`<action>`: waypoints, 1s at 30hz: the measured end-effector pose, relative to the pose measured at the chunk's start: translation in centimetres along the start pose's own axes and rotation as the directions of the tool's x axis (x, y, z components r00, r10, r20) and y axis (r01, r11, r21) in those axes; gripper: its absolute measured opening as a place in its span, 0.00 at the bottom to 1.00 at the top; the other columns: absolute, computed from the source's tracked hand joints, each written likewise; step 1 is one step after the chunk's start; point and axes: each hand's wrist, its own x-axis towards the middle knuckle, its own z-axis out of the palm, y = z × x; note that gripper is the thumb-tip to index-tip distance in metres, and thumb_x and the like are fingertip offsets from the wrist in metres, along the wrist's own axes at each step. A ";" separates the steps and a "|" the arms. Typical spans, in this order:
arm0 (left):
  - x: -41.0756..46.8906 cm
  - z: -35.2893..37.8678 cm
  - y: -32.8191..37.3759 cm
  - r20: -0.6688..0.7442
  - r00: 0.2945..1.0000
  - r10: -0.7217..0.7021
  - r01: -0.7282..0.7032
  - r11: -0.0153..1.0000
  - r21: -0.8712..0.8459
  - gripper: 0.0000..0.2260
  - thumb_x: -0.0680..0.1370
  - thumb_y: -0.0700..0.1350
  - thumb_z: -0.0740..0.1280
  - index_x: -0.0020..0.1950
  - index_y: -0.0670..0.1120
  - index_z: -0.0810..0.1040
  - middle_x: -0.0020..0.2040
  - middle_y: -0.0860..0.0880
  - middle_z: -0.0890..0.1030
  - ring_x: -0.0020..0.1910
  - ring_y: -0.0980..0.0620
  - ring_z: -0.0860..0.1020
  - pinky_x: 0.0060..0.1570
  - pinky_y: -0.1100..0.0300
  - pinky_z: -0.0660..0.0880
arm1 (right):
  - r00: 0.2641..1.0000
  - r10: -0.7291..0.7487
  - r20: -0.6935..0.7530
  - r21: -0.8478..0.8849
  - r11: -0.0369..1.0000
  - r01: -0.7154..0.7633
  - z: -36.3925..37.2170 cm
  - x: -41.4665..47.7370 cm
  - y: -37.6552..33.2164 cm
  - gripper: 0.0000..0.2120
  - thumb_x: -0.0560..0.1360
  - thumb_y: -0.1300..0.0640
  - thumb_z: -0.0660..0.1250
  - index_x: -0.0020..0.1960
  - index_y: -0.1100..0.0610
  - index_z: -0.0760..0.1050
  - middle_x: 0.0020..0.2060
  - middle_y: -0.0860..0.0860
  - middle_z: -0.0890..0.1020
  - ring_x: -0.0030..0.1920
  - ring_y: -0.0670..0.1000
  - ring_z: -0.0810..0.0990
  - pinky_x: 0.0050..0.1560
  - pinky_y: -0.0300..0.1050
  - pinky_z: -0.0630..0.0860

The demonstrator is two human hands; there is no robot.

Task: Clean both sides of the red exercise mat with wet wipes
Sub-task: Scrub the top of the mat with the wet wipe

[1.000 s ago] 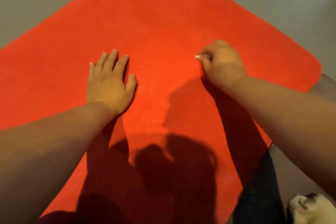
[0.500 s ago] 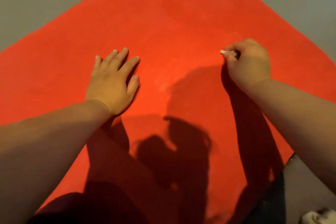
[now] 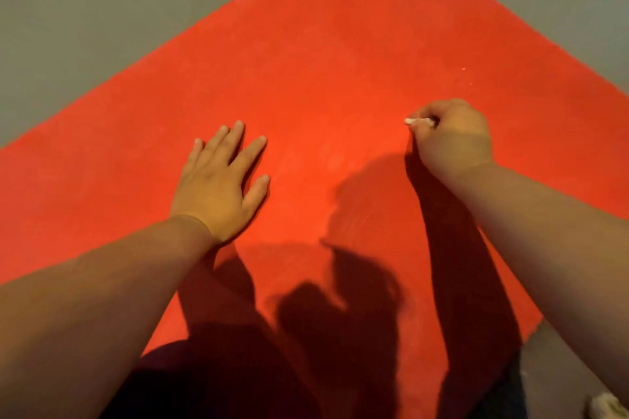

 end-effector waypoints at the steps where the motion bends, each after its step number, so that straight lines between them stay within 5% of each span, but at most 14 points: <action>1: -0.1 -0.1 -0.3 -0.002 1.000 -0.018 0.018 1.000 0.005 0.30 0.75 0.61 0.50 0.75 0.51 0.65 0.77 0.42 0.61 0.75 0.41 0.60 0.72 0.42 0.53 | 0.993 0.119 0.000 0.026 0.993 -0.119 0.3 -0.3 -1.1 0.07 0.74 0.59 0.65 0.48 0.57 0.82 0.47 0.58 0.82 0.50 0.59 0.79 0.47 0.43 0.68; 2: -0.2 -0.2 -0.7 -0.006 0.999 -0.048 0.048 0.999 -0.002 0.30 0.76 0.61 0.50 0.75 0.51 0.66 0.77 0.42 0.61 0.75 0.41 0.59 0.72 0.42 0.53 | 0.995 0.097 0.000 0.028 0.995 -0.097 1.2 -1.3 -2.7 0.07 0.73 0.61 0.65 0.47 0.58 0.82 0.46 0.59 0.82 0.49 0.59 0.79 0.47 0.44 0.68; 4: -0.2 -0.2 -1.3 -0.016 0.993 -0.115 0.114 0.993 -0.040 0.30 0.76 0.61 0.50 0.75 0.51 0.65 0.77 0.42 0.60 0.75 0.41 0.59 0.72 0.42 0.53 | 0.971 -0.236 0.048 0.083 0.969 0.231 4.1 -5.1 -6.4 0.07 0.68 0.66 0.65 0.42 0.60 0.81 0.40 0.59 0.80 0.43 0.60 0.80 0.46 0.45 0.66; 6: -0.5 -0.2 -1.8 -0.027 0.992 -0.123 0.121 0.990 -0.068 0.29 0.76 0.60 0.50 0.75 0.50 0.66 0.77 0.43 0.60 0.75 0.42 0.59 0.72 0.43 0.53 | 0.724 -0.654 0.221 0.182 0.757 0.628 6.1 -9.3 -9.7 0.05 0.67 0.65 0.66 0.39 0.58 0.79 0.37 0.57 0.78 0.40 0.59 0.78 0.45 0.45 0.66; 8: -0.5 -0.1 -2.6 -0.064 0.993 -0.103 0.098 0.991 -0.088 0.29 0.77 0.60 0.51 0.74 0.49 0.67 0.76 0.43 0.61 0.75 0.42 0.60 0.72 0.43 0.53 | 0.436 -0.826 0.358 0.230 0.530 0.816 6.8 -9.1 -10.6 0.03 0.70 0.61 0.67 0.41 0.57 0.79 0.38 0.54 0.77 0.41 0.56 0.77 0.46 0.46 0.70; 9: -0.3 -0.1 -3.2 -0.083 0.990 -0.113 0.104 0.990 -0.098 0.28 0.77 0.59 0.51 0.74 0.49 0.67 0.76 0.42 0.62 0.75 0.42 0.61 0.72 0.43 0.53 | 0.442 -0.833 0.333 0.196 0.520 0.831 7.0 -7.0 -10.4 0.03 0.72 0.60 0.66 0.42 0.57 0.79 0.38 0.54 0.78 0.42 0.57 0.77 0.47 0.47 0.72; 10: -0.2 -0.2 -3.8 -0.100 0.985 -0.142 0.131 0.986 -0.107 0.28 0.77 0.59 0.51 0.73 0.49 0.68 0.76 0.42 0.62 0.75 0.42 0.61 0.72 0.43 0.53 | 0.557 -0.786 0.268 0.131 0.602 0.787 6.9 -4.6 -10.2 0.04 0.72 0.60 0.66 0.43 0.57 0.80 0.39 0.55 0.79 0.43 0.58 0.78 0.48 0.47 0.71; 12: 0.1 -0.4 -5.7 -0.134 0.962 -0.238 0.223 0.968 -0.117 0.28 0.77 0.59 0.51 0.73 0.48 0.68 0.75 0.41 0.63 0.74 0.41 0.62 0.72 0.43 0.54 | 0.869 -0.479 0.124 -0.001 0.876 0.483 6.4 1.4 -9.3 0.07 0.74 0.62 0.64 0.46 0.59 0.82 0.44 0.59 0.80 0.49 0.61 0.78 0.52 0.47 0.66; 14: 0.5 -0.7 -8.1 -0.162 0.928 -0.335 0.315 0.939 -0.135 0.29 0.76 0.59 0.50 0.72 0.47 0.69 0.75 0.40 0.64 0.74 0.40 0.62 0.72 0.42 0.54 | 0.976 -0.209 0.064 -0.004 0.978 0.209 6.3 4.7 -9.7 0.07 0.74 0.60 0.65 0.49 0.58 0.81 0.48 0.58 0.81 0.51 0.60 0.77 0.50 0.48 0.66; 19: 0.2 -2.0 -14.3 -0.142 0.865 -0.481 0.463 0.875 -0.143 0.30 0.76 0.59 0.49 0.72 0.45 0.69 0.75 0.40 0.63 0.74 0.41 0.61 0.73 0.41 0.53 | 0.870 -0.458 0.182 0.258 0.876 0.407 11.1 0.0 -19.3 0.04 0.74 0.56 0.68 0.47 0.56 0.77 0.42 0.55 0.80 0.44 0.58 0.78 0.45 0.50 0.70; 24: -0.6 -1.8 -15.8 -0.116 0.894 -0.433 0.424 0.901 -0.097 0.27 0.76 0.58 0.54 0.72 0.47 0.69 0.75 0.43 0.64 0.74 0.44 0.63 0.72 0.42 0.53 | 0.902 -0.421 0.096 0.216 0.893 0.394 14.7 -0.2 -23.8 0.03 0.71 0.61 0.66 0.44 0.58 0.76 0.39 0.57 0.77 0.42 0.61 0.75 0.45 0.52 0.68; 30: -0.4 -1.8 -16.1 -0.098 0.898 -0.430 0.424 0.903 -0.070 0.28 0.74 0.58 0.55 0.72 0.48 0.69 0.75 0.43 0.64 0.73 0.43 0.62 0.72 0.43 0.53 | 0.783 -0.590 0.199 0.122 0.808 0.577 15.9 0.5 -25.2 0.05 0.70 0.64 0.65 0.45 0.58 0.76 0.38 0.58 0.75 0.40 0.62 0.74 0.41 0.56 0.72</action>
